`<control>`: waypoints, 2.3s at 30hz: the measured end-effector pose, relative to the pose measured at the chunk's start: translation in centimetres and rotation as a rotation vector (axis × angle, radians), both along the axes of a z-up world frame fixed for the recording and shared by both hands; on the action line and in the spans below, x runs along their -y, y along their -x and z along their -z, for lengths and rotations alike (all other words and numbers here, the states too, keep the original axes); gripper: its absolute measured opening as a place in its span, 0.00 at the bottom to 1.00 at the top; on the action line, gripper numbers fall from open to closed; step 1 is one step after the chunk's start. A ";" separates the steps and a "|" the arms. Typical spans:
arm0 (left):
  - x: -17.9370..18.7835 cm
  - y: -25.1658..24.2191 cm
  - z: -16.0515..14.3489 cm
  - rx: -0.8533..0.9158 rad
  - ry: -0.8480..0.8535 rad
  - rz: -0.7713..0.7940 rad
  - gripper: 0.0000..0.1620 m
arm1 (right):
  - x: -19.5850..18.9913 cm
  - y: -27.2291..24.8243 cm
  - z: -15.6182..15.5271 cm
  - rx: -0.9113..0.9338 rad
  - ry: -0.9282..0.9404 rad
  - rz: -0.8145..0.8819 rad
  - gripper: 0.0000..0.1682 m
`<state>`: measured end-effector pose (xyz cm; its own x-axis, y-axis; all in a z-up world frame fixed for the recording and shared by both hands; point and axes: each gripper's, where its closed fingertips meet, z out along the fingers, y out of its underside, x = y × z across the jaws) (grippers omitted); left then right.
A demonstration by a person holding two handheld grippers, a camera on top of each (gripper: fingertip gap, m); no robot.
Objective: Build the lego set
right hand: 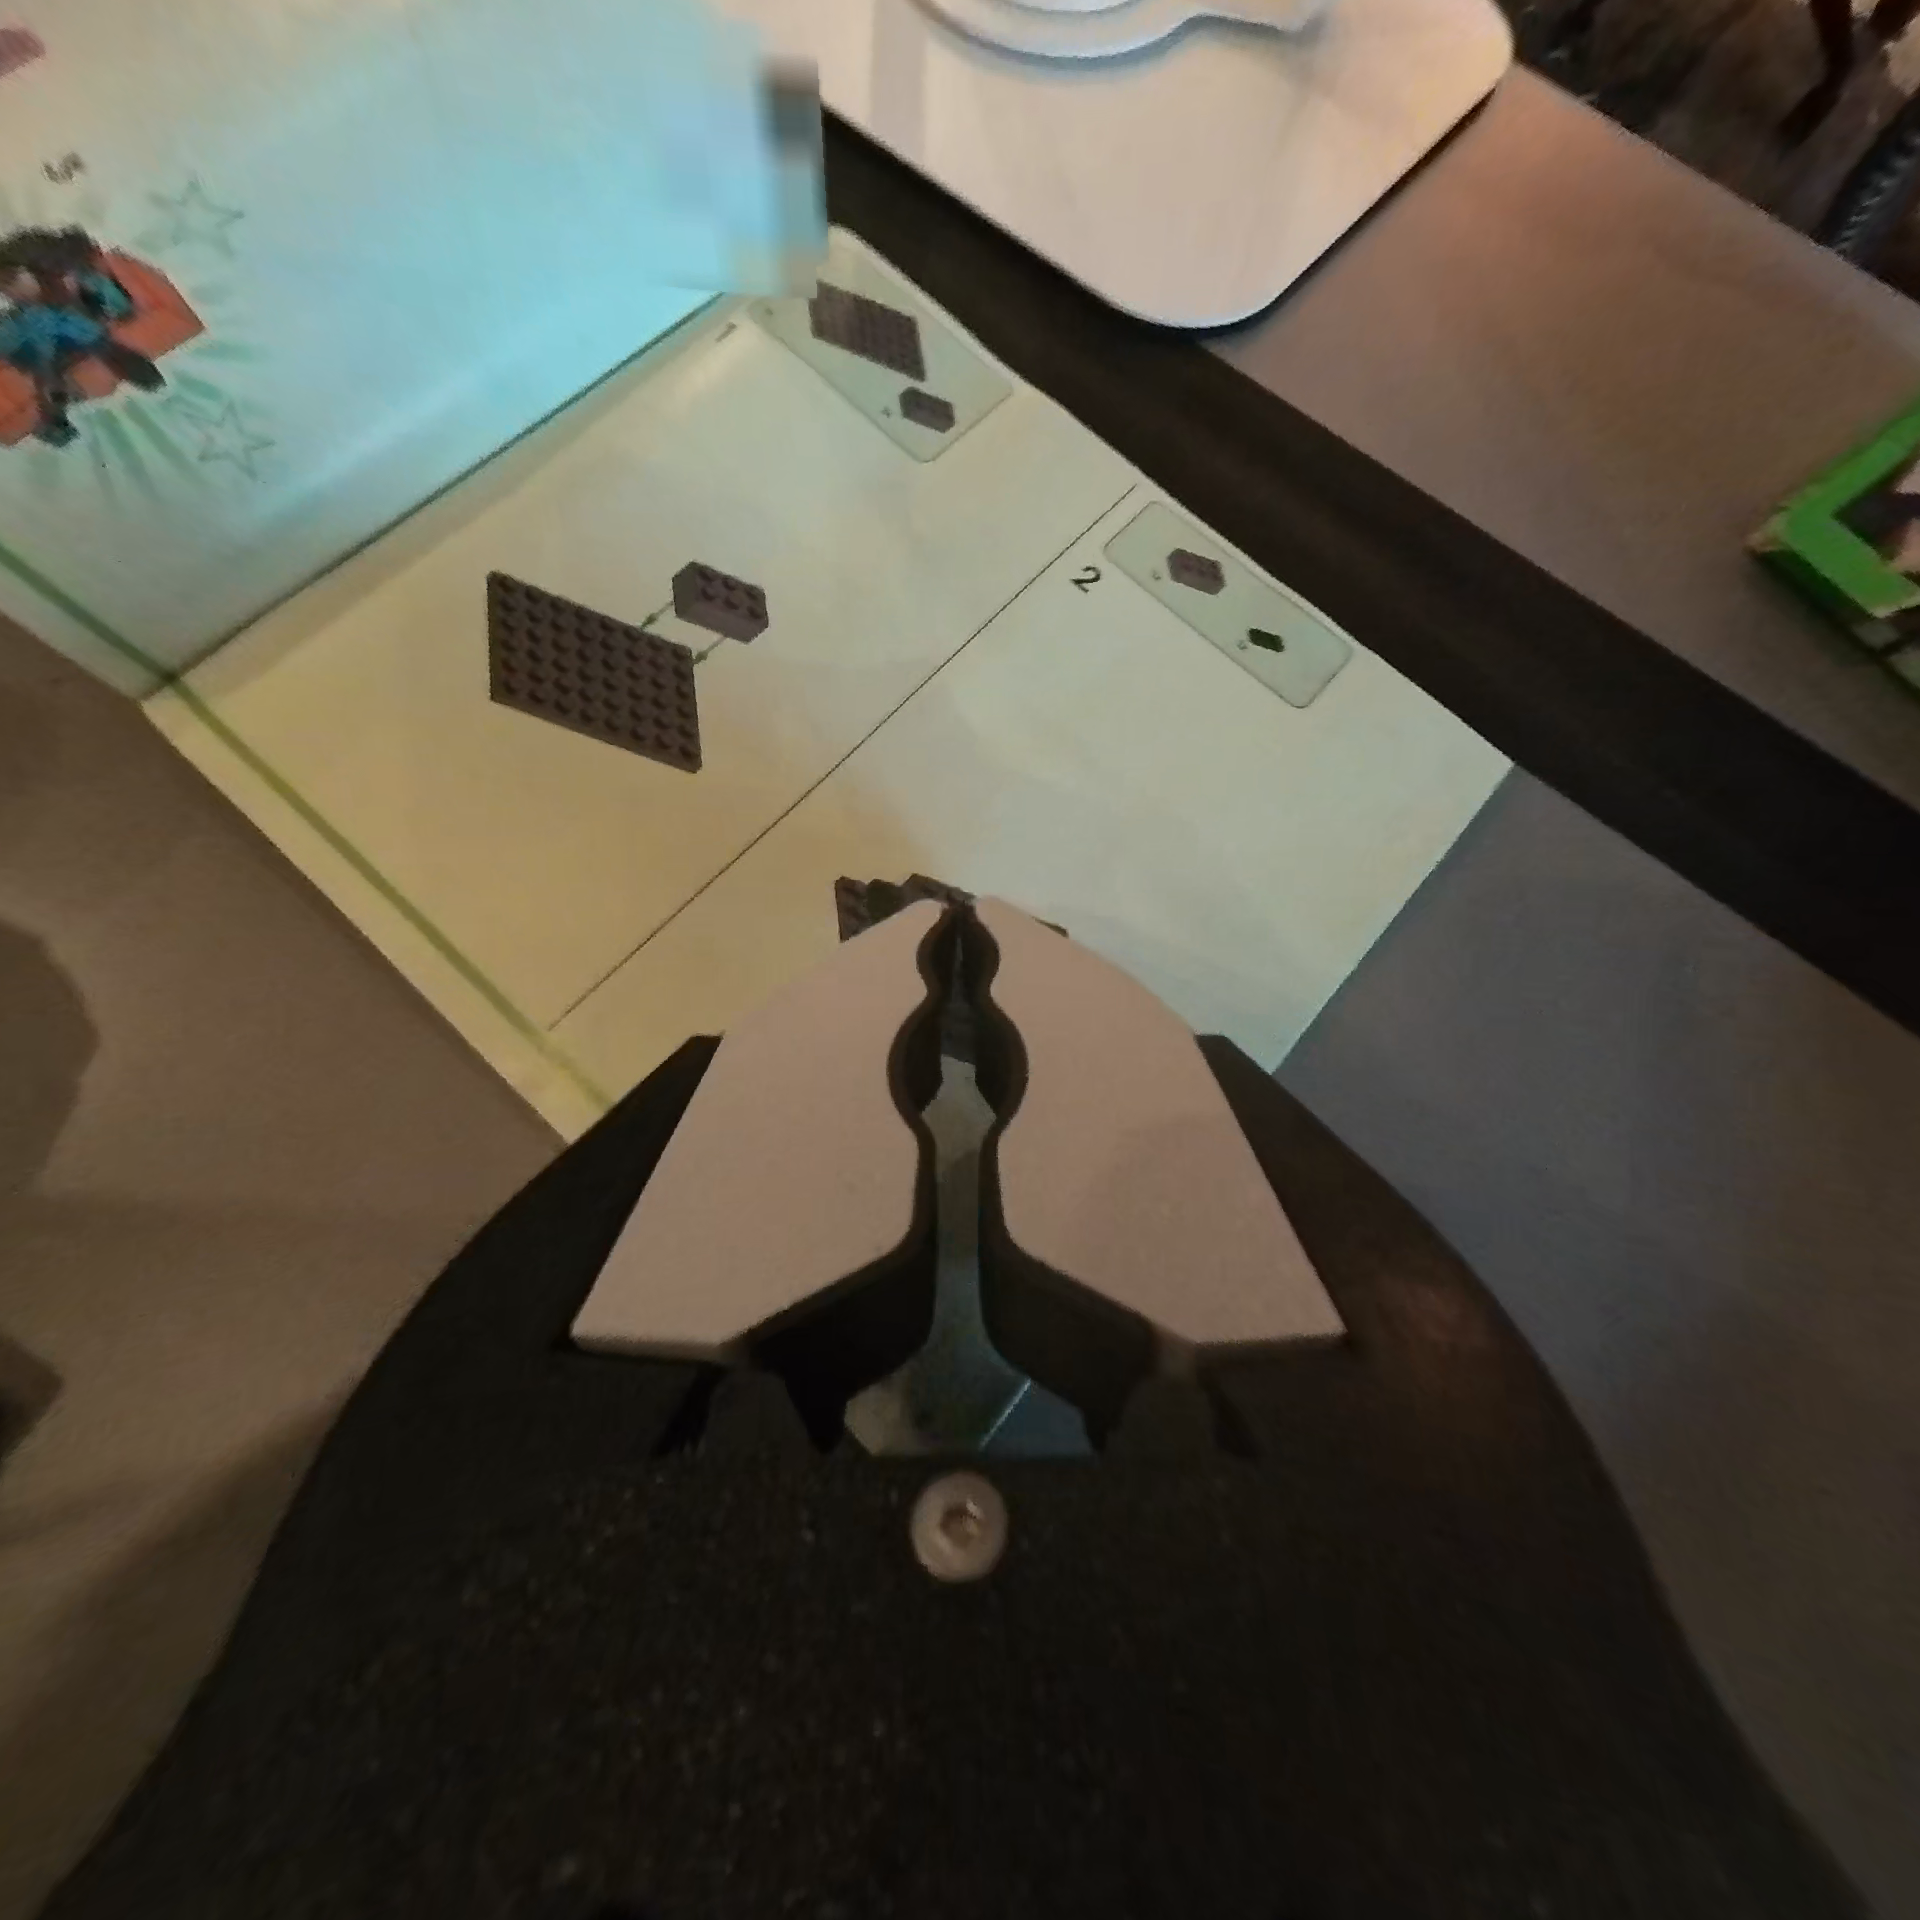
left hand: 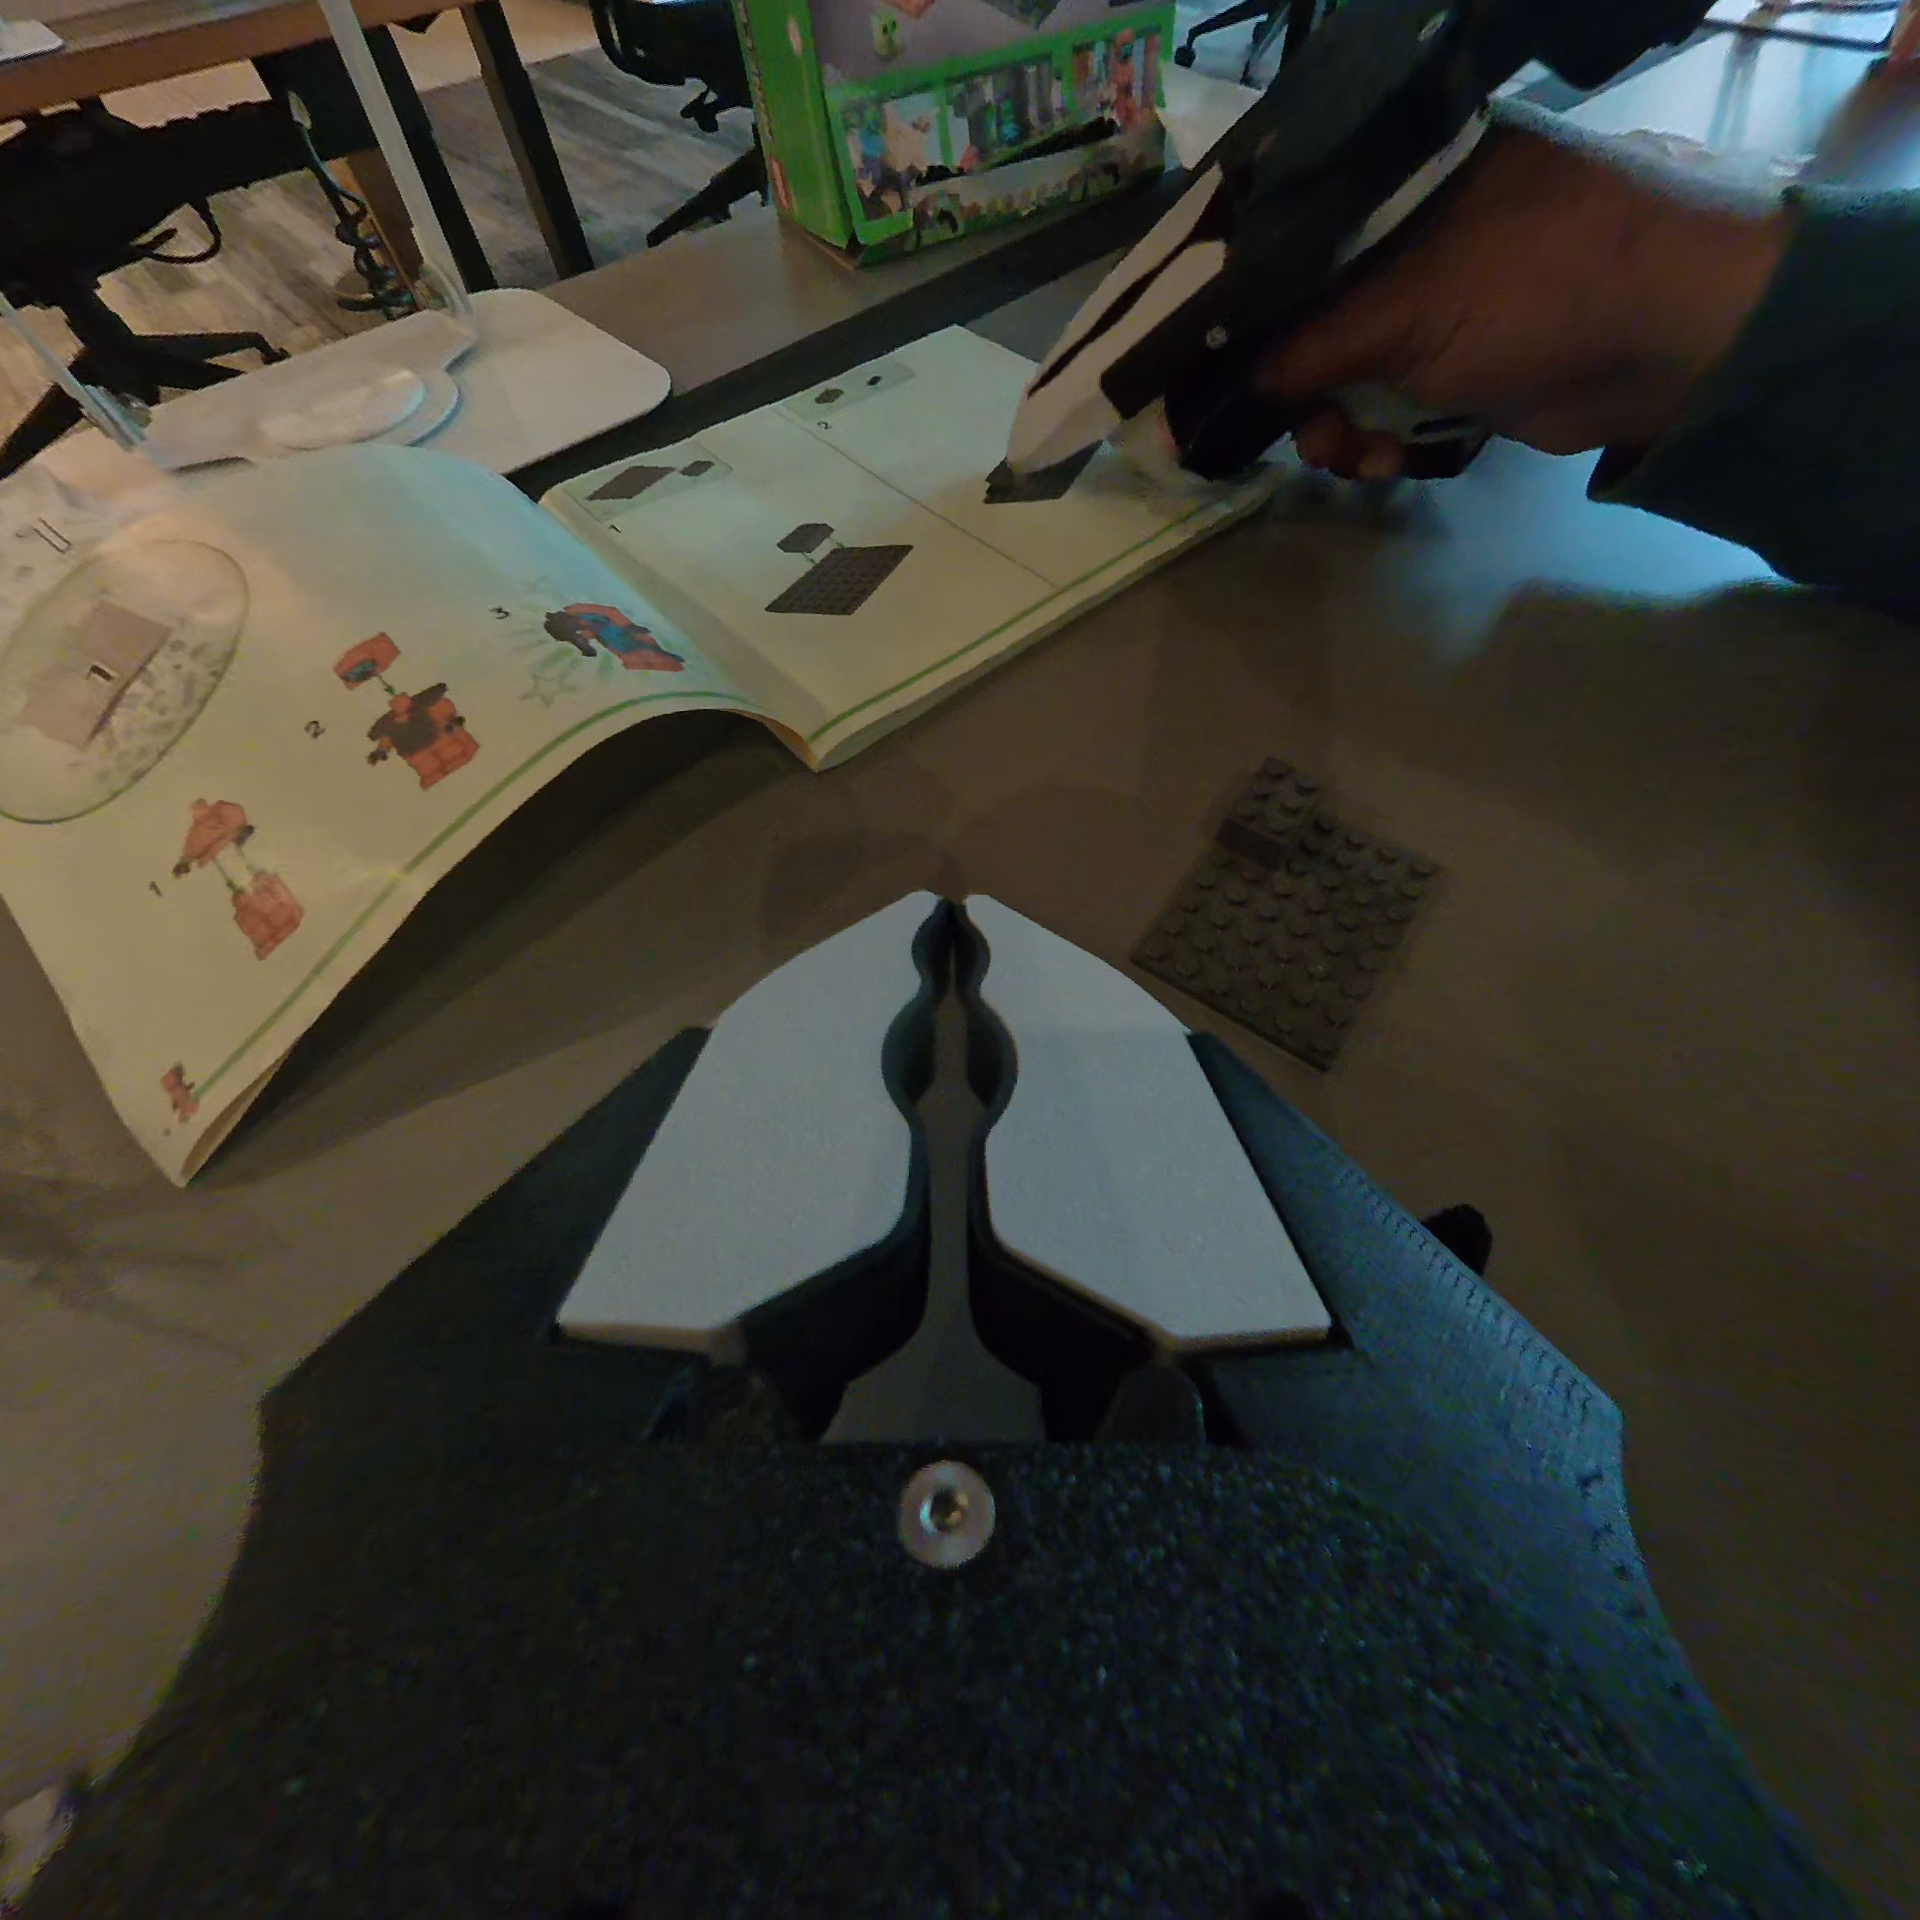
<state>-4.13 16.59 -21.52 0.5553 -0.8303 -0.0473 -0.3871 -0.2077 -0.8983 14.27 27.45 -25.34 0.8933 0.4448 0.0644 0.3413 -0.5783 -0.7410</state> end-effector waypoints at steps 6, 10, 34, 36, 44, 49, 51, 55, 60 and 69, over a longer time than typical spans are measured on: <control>0.1 -0.1 0.0 0.007 0.008 0.007 0.00 | 0.1 0.0 0.1 0.009 0.009 -0.001 0.00; 0.1 -0.1 0.0 0.004 0.006 0.008 0.00 | 0.0 0.0 0.1 0.007 0.007 -0.001 0.00; 0.3 -0.2 -0.3 0.014 -0.001 0.017 0.00 | 1.7 0.3 -1.4 0.077 -0.055 -0.095 0.00; 0.5 -0.3 -0.3 0.011 0.001 0.026 0.00 | 1.4 0.4 -1.0 0.097 -0.051 -0.095 0.00; 0.5 -0.3 -0.3 0.017 0.006 0.029 0.00 | 0.5 1.2 -0.4 0.098 -0.049 -0.107 0.00; 0.6 -0.4 -0.3 0.018 0.010 0.037 0.00 | 0.4 1.2 0.0 0.110 -0.043 -0.106 0.00; 0.6 -0.4 -0.3 0.019 0.012 0.038 0.00 | 0.4 1.2 0.0 0.104 -0.041 -0.105 0.00; 0.6 -0.4 -0.4 0.021 0.011 0.038 0.00 | 0.4 1.2 0.0 0.074 -0.036 -0.100 0.00; 0.6 -0.3 -0.4 0.019 0.011 0.036 0.00 | 0.4 -0.2 -2.1 0.002 -0.100 -0.070 0.00; 0.0 0.4 -0.2 0.040 0.074 -0.015 0.00 | 2.8 -1.2 -7.0 -0.182 -0.179 -0.067 0.00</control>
